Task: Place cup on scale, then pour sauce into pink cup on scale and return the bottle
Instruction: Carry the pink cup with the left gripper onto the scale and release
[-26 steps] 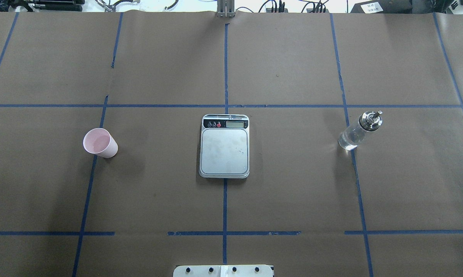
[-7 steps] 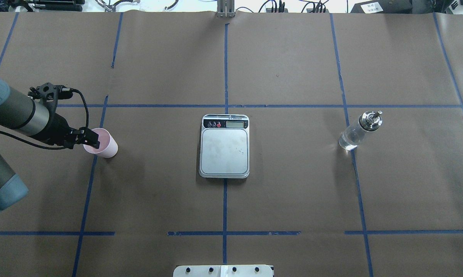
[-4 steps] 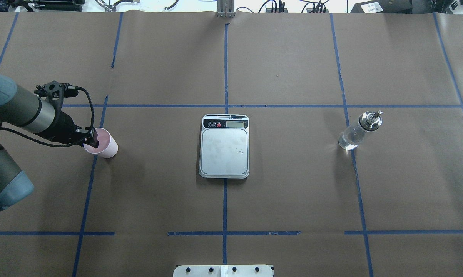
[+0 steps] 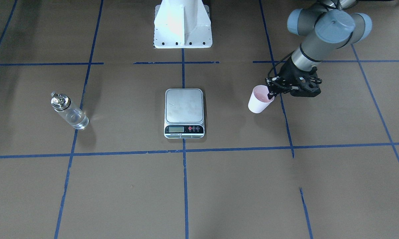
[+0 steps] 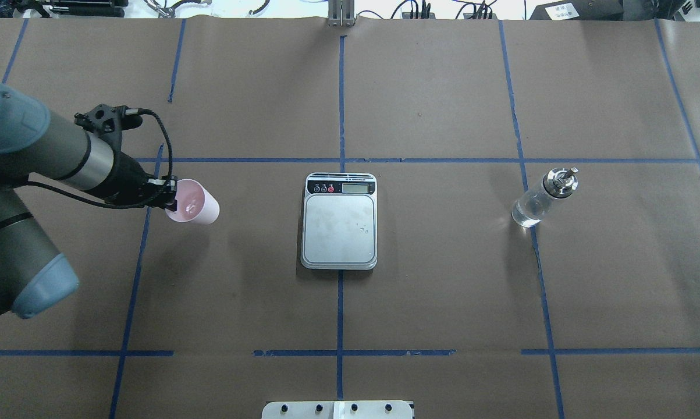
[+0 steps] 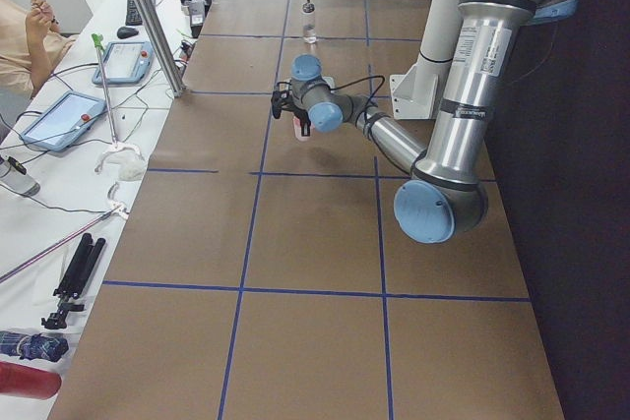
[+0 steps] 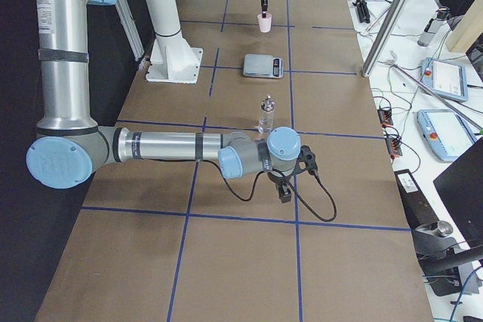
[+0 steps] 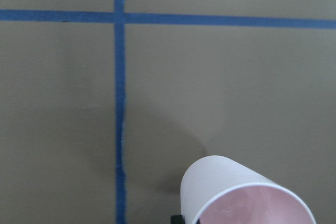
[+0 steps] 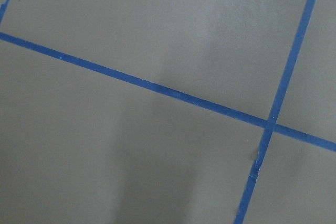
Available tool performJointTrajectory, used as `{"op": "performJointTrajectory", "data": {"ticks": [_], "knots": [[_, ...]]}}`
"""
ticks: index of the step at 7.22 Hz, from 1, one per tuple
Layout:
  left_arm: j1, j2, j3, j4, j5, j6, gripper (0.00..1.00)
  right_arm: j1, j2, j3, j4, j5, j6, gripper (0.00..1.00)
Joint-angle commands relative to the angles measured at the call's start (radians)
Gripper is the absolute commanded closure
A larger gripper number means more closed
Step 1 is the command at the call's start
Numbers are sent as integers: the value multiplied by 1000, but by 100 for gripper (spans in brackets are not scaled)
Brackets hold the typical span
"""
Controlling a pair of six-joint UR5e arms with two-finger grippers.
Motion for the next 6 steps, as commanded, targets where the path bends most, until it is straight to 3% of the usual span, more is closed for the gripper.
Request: {"op": "performJointTrajectory", "data": {"ticks": [1,3,5,6], "knots": [[155,-301,28,291,104,-179,100,-1,2,35,0,11,0,0],[219,-369,65,307,135,-239,100,-1,2,43,1,30,0,0],[229,-490,221,305,177,-241,100,-1,0,40,1,43,-1,0],[229,-485,222,308,180,-241,100,-1,0,39,0,43,-3,0]]}}
